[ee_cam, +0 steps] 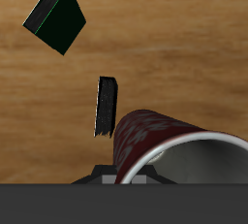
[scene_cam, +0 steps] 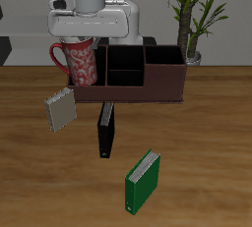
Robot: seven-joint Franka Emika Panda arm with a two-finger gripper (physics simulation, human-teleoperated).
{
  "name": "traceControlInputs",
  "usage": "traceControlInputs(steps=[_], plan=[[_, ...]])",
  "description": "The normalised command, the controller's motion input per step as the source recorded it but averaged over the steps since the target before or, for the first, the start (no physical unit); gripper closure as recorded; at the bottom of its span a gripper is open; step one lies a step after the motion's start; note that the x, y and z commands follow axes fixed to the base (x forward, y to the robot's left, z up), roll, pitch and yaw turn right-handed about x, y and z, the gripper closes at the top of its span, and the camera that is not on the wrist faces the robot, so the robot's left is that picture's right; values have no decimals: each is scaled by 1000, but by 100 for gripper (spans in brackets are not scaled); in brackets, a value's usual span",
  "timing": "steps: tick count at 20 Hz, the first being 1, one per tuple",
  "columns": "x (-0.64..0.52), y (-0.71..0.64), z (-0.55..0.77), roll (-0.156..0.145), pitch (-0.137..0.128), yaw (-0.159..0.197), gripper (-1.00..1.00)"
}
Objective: Place the red mug into the back desk caddy's left compartment
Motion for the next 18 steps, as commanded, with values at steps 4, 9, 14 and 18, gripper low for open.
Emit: traceControlInputs(steps=[4, 9, 14, 18], plan=[[-697, 140, 106, 13, -30, 1, 100], [-576, 47, 15, -1, -21, 4, 100], [-576, 41, -12, 21, -16, 29, 100], [-542, 8, -38, -16, -38, -18, 100]])
